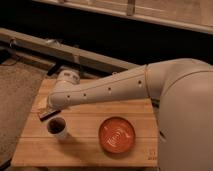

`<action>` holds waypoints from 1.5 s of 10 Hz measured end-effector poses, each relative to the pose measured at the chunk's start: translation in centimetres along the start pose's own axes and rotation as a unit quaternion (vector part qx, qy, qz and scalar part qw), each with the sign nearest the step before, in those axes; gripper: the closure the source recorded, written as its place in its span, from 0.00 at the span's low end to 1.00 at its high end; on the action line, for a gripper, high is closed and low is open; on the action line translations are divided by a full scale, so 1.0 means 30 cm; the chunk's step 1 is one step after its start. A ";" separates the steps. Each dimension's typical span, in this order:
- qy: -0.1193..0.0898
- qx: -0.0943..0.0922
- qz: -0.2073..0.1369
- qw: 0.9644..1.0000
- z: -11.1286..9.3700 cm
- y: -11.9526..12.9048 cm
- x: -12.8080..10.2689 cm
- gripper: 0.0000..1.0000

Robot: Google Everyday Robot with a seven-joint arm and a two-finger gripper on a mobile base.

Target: Move the arm in a circular motion

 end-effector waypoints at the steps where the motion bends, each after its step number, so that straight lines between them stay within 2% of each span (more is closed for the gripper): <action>1: 0.000 0.000 0.000 1.000 0.000 0.000 0.000 0.20; 10: 0.000 0.000 0.000 1.000 -0.001 0.000 0.001 0.20; 12: -0.009 -0.011 -0.012 1.000 -0.025 -0.003 -0.016 0.20; 14: -0.022 -0.026 -0.030 0.999 -0.084 -0.039 -0.088 0.20; 15: -0.025 -0.036 -0.033 0.998 -0.118 -0.023 -0.121 0.20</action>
